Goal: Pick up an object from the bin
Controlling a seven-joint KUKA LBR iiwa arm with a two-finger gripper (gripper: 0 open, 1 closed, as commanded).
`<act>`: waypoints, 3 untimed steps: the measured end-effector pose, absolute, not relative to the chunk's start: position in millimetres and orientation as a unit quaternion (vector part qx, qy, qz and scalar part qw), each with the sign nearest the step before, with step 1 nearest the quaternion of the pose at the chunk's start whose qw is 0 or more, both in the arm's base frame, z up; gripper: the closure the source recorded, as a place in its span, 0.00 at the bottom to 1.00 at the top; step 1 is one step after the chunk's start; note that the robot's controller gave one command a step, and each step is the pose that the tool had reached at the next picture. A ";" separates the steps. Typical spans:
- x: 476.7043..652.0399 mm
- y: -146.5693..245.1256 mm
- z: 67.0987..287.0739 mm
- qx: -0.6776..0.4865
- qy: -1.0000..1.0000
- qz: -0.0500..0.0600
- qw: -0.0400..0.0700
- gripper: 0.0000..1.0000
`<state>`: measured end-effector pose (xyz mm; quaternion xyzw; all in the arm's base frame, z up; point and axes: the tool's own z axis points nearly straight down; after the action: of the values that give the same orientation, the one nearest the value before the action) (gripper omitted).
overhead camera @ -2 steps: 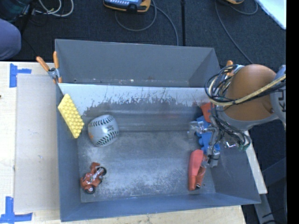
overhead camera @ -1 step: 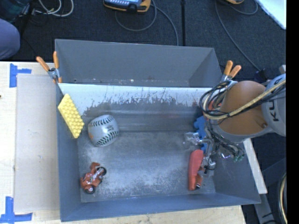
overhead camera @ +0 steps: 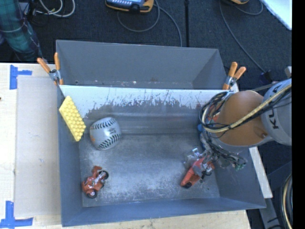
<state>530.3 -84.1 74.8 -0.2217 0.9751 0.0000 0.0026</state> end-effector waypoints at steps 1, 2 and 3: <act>530.3 -84.0 74.8 -0.222 0.975 0.000 0.003 1.00; 512.7 -71.9 189.3 -0.231 0.973 0.000 0.003 1.00; 512.7 -71.9 189.3 -0.231 0.973 0.000 0.003 0.00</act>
Offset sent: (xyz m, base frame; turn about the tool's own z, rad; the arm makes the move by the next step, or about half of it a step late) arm -0.0181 0.0110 0.1150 -0.0211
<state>512.7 -71.9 189.3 -0.2312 0.9729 0.0005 0.0028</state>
